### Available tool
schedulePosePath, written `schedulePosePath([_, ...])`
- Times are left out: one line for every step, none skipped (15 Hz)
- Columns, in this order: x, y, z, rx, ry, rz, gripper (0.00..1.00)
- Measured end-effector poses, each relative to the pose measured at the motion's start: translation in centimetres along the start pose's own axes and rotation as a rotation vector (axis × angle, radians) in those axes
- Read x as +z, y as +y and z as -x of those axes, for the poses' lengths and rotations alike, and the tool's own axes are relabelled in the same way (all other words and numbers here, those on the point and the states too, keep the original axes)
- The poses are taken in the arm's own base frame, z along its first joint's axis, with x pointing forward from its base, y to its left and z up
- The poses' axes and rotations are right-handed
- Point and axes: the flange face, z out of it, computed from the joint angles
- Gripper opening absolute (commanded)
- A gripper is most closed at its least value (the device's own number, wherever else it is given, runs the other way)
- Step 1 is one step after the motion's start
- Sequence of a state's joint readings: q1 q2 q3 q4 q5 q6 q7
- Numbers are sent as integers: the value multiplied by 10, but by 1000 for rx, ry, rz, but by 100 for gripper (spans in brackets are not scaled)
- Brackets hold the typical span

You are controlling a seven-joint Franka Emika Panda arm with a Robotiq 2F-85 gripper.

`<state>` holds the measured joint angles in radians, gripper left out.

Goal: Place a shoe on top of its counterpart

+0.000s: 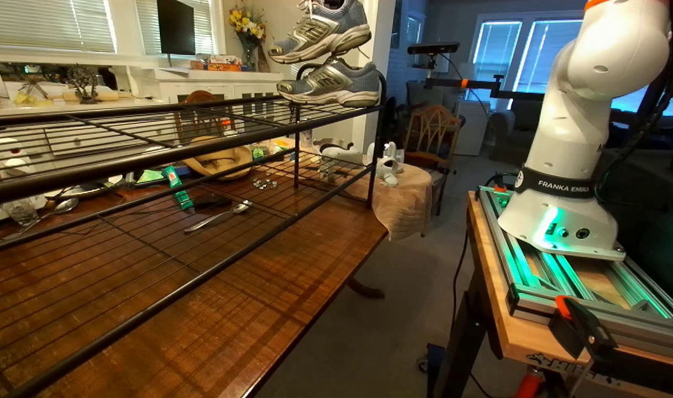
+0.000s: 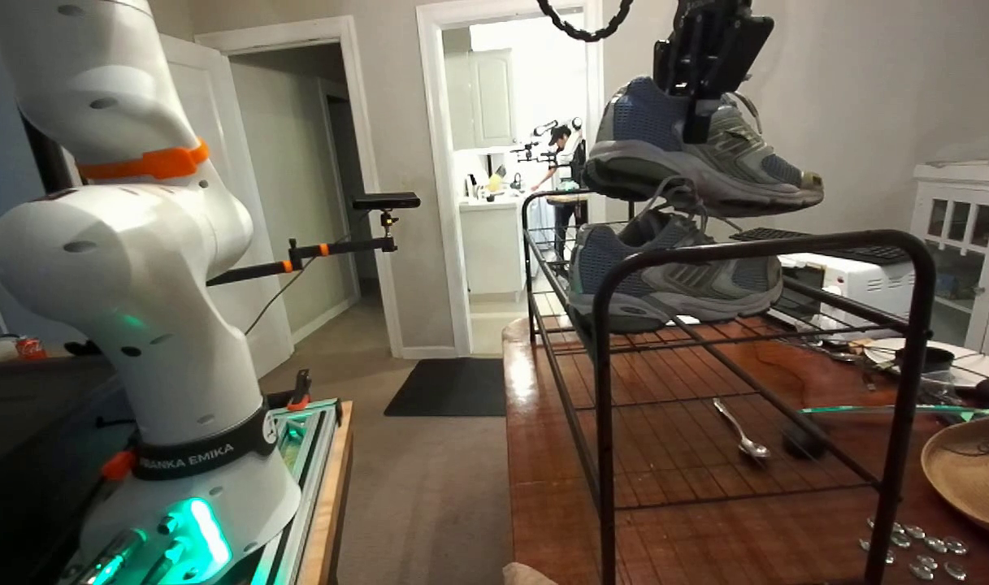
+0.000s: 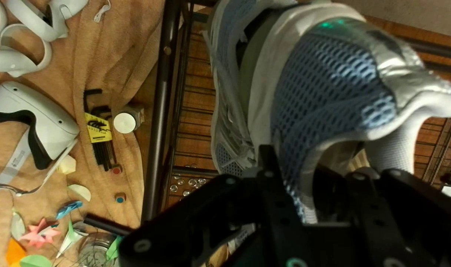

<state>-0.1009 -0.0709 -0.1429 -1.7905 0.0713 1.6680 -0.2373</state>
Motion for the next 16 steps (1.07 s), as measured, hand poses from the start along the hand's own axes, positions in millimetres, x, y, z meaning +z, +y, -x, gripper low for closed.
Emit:
schedulePosePath([0, 1, 0, 2, -1, 0, 3])
schedulePosePath([1, 3, 0, 5, -3, -1, 3])
schedulePosePath([1, 4, 1, 8, -5, -1, 3])
schedulePosePath([2, 6, 1, 11, -8, -2, 3])
schedulePosePath([4, 7, 1, 14, -12, -3, 3])
schedulePosePath([5, 8, 1, 16, -16, -5, 3])
schedulePosePath([8, 9, 2, 19, -21, -8, 3])
schedulePosePath([11, 10, 2, 22, -27, -13, 3])
schedulePosePath([14, 10, 3, 23, -32, -17, 3])
schedulePosePath([16, 10, 3, 24, -35, -21, 3])
schedulePosePath([17, 10, 3, 25, -35, -26, 3])
schedulePosePath([17, 10, 3, 26, -35, -31, 3])
schedulePosePath([17, 9, 3, 28, -34, -38, 3])
schedulePosePath([18, 9, 3, 30, -32, -48, 3])
schedulePosePath([18, 9, 3, 33, -31, -57, 3])
schedulePosePath([18, 9, 3, 36, -28, -68, 3])
